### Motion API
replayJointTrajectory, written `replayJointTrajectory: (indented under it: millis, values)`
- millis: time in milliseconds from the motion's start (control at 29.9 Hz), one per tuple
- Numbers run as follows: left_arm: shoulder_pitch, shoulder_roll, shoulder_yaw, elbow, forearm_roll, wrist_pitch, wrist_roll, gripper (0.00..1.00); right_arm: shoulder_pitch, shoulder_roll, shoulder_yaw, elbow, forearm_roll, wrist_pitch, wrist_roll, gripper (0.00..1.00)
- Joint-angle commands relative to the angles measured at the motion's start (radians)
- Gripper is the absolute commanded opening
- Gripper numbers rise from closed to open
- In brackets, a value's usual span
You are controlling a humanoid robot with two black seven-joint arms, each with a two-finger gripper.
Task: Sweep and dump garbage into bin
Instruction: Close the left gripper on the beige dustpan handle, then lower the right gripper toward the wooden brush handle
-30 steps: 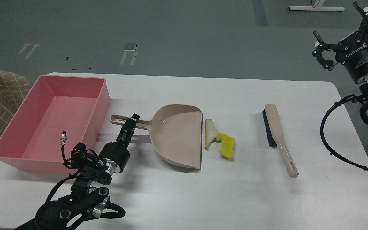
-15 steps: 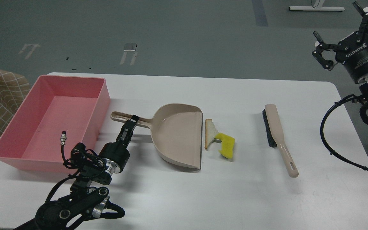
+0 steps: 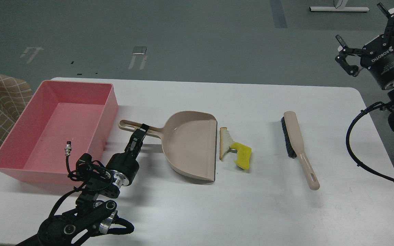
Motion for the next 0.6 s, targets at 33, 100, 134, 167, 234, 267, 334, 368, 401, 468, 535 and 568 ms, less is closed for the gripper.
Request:
replayJointTrajectory:
  millis: [33, 100, 134, 167, 234, 267, 334, 368, 401, 468, 535, 568]
  values:
    - [0.0, 0.0, 0.0, 0.0, 0.002, 0.0, -0.001, 0.0, -0.013, -0.082, -0.031, 0.001, -0.043, 0.0, -0.002, 1.0]
    - [0.0, 0.0, 0.0, -0.002, 0.002, 0.0, -0.001, 0.0, -0.013, -0.118, -0.066, 0.002, -0.081, 0.0, -0.002, 1.0]
    - [0.0, 0.002, 0.0, 0.0, 0.002, 0.0, -0.001, 0.0, -0.013, -0.131, -0.078, 0.002, -0.095, 0.0, 0.0, 0.99]
    - [0.0, 0.002, 0.0, 0.0, 0.003, 0.0, -0.001, 0.0, -0.013, -0.156, -0.098, 0.004, -0.126, 0.0, 0.0, 0.98]
    - [0.0, 0.002, 0.0, 0.0, 0.003, 0.0, -0.001, 0.0, -0.011, -0.19, -0.126, 0.008, -0.173, 0.0, 0.0, 0.98]
    - [0.002, 0.003, 0.0, 0.0, 0.003, 0.0, -0.001, 0.0, -0.008, -0.207, -0.144, 0.013, -0.211, 0.0, 0.0, 0.98]
    - [0.002, 0.003, 0.0, 0.0, 0.005, 0.0, -0.001, 0.0, -0.007, -0.222, -0.169, 0.016, -0.25, 0.0, 0.0, 0.98]
    - [0.002, 0.003, 0.0, -0.002, 0.005, 0.0, -0.001, 0.0, 0.001, -0.237, -0.195, 0.021, -0.29, 0.0, 0.0, 0.98]
    - [0.003, 0.003, 0.0, -0.002, 0.005, 0.0, -0.001, 0.0, 0.003, -0.244, -0.209, 0.022, -0.304, 0.0, 0.0, 0.98]
    - [0.005, 0.003, 0.0, -0.002, 0.006, 0.0, -0.003, 0.0, 0.003, -0.282, -0.271, 0.048, -0.328, 0.0, 0.001, 0.99]
    - [0.005, 0.003, 0.0, -0.002, 0.006, 0.0, -0.003, 0.0, 0.0, -0.306, -0.301, 0.068, -0.331, 0.0, 0.003, 1.0]
    - [0.005, 0.005, 0.0, -0.002, 0.006, 0.0, -0.003, 0.0, -0.004, -0.332, -0.333, 0.086, -0.332, 0.0, 0.003, 1.0]
